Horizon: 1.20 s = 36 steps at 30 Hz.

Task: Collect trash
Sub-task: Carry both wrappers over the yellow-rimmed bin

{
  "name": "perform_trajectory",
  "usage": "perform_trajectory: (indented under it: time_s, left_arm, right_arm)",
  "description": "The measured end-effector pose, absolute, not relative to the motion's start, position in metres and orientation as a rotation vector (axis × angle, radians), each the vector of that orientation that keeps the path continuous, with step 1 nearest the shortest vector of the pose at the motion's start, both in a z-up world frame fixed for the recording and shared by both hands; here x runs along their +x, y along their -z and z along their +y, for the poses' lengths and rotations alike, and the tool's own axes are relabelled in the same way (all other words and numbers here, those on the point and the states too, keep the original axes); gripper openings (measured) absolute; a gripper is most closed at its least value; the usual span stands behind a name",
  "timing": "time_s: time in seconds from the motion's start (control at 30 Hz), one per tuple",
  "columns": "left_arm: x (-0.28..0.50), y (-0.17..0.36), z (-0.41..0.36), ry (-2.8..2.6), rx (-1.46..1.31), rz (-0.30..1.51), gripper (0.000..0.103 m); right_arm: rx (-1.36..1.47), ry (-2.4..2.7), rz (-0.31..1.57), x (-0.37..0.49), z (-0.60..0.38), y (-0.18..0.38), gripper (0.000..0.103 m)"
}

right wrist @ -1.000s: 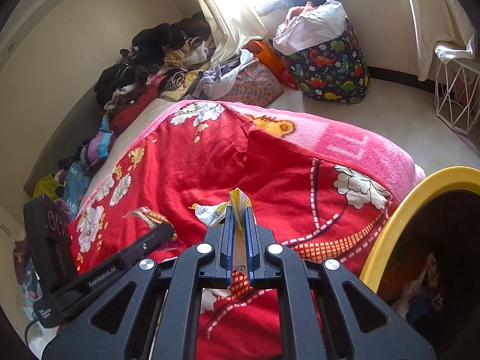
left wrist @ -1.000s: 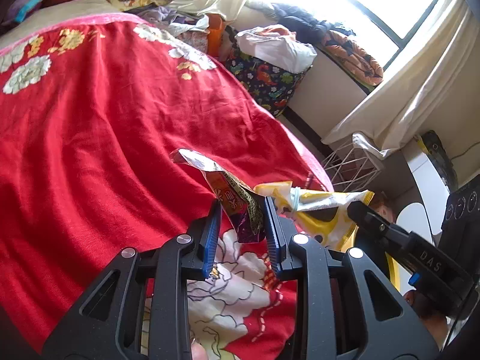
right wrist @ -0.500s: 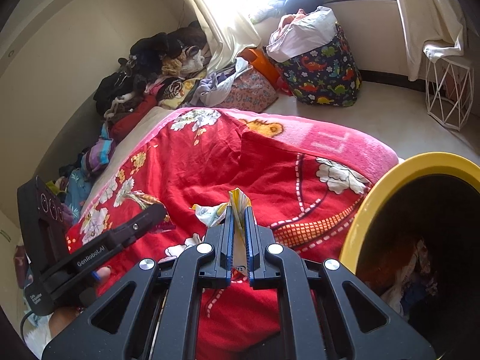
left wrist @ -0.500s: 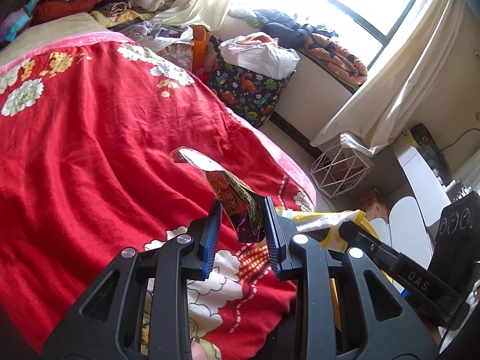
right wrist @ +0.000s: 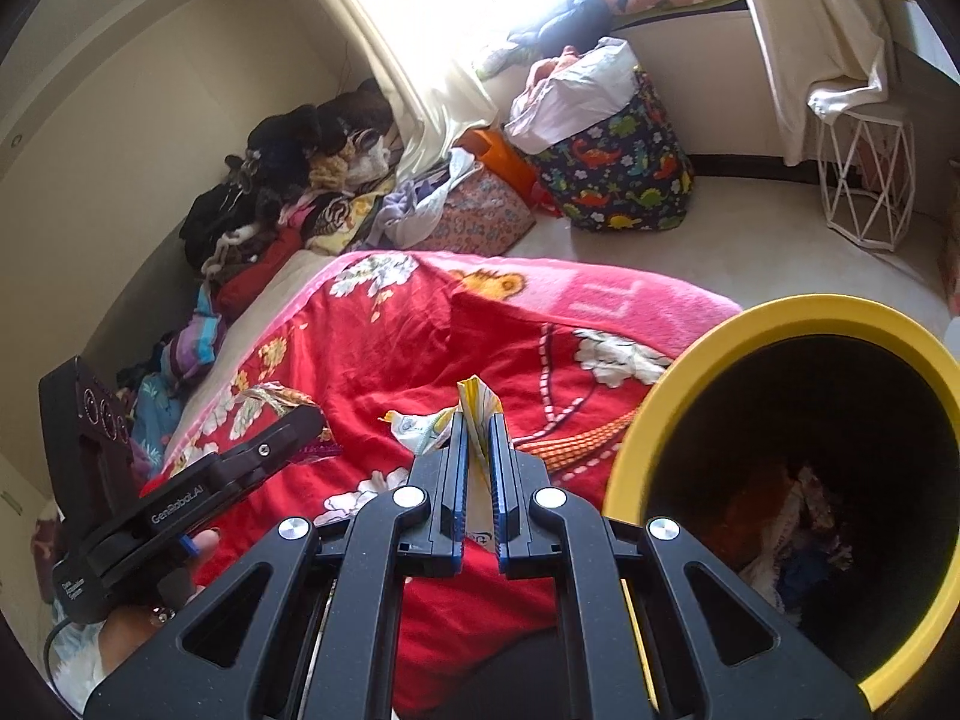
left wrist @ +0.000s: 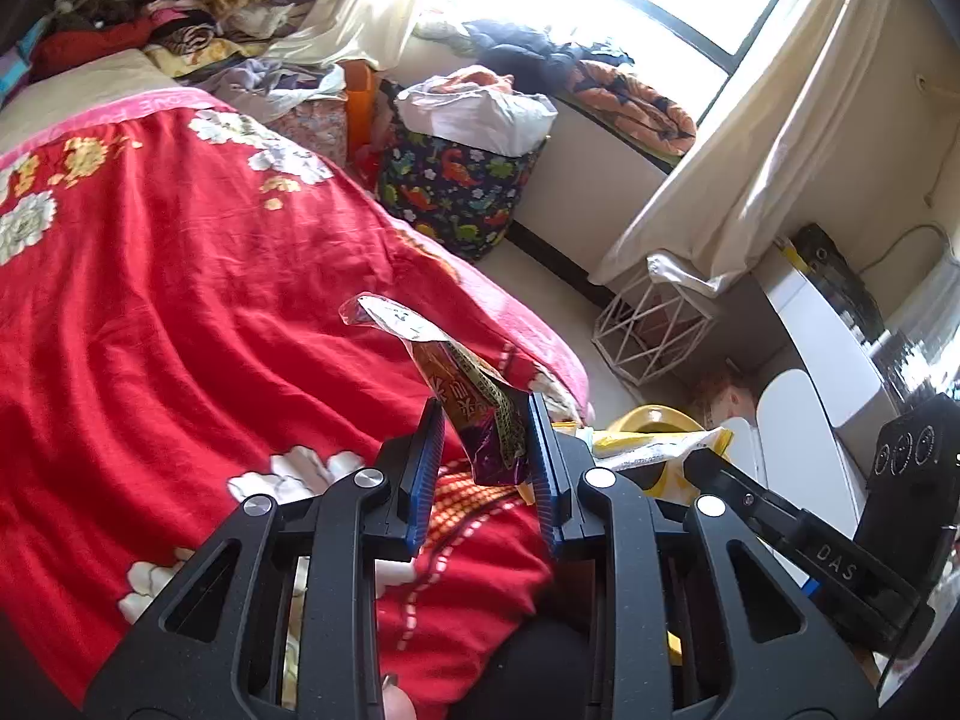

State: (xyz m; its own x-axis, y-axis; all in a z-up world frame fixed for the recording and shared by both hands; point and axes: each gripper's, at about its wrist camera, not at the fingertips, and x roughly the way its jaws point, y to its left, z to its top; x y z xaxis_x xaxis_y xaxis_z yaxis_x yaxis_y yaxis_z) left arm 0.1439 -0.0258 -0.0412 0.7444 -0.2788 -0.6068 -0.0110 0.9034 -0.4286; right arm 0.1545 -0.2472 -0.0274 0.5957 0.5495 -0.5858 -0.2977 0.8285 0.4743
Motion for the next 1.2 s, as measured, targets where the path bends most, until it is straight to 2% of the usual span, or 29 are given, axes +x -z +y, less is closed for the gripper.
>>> perform_trajectory:
  time_s: [1.2]
  left_arm:
    - [0.149, 0.041, -0.147, 0.391, -0.241, 0.773, 0.021]
  right_arm:
    - [0.511, -0.169, 0.671, 0.129, -0.399, 0.035, 0.007]
